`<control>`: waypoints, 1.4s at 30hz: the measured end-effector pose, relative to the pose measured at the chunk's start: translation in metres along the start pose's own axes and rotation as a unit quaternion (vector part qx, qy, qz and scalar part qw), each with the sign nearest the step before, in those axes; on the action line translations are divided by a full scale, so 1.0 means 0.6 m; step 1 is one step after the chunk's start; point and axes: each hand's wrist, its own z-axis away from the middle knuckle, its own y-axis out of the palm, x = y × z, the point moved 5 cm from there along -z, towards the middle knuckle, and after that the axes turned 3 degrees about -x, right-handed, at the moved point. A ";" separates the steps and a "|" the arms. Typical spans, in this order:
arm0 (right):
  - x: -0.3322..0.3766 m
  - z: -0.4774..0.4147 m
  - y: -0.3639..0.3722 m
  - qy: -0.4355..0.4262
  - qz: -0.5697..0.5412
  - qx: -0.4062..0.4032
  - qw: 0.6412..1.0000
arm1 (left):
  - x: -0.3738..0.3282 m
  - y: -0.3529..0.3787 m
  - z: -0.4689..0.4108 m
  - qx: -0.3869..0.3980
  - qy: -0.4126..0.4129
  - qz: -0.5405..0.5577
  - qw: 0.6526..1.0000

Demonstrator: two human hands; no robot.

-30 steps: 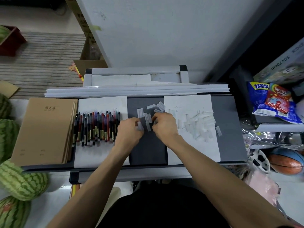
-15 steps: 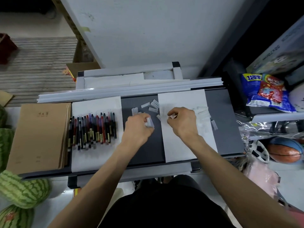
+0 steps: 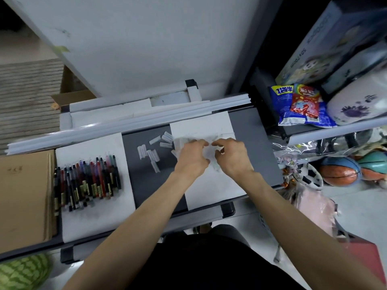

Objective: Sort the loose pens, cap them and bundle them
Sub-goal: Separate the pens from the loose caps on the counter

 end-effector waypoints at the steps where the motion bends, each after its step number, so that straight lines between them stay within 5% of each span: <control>1: -0.001 0.000 0.001 -0.003 0.001 0.002 1.000 | -0.001 -0.003 0.000 -0.001 0.002 0.008 1.000; 7: 0.010 0.005 -0.009 -0.026 0.013 0.006 1.000 | 0.034 -0.041 0.025 -0.025 -0.004 0.045 0.999; 13: 0.104 0.002 0.026 -0.101 0.045 0.065 0.992 | 0.136 -0.126 0.075 -0.109 -0.085 -0.071 0.988; 19: 0.212 -0.030 0.105 -0.166 0.118 0.140 0.969 | 0.195 -0.148 0.064 -0.069 -0.149 -0.073 0.984; 27: 0.254 -0.072 0.145 -0.187 0.212 0.189 0.940 | 0.207 -0.136 0.035 -0.100 -0.123 -0.084 0.984; 42: 0.244 -0.090 0.163 -0.167 0.187 0.155 0.956 | 0.222 -0.164 0.017 -0.084 -0.077 -0.106 0.988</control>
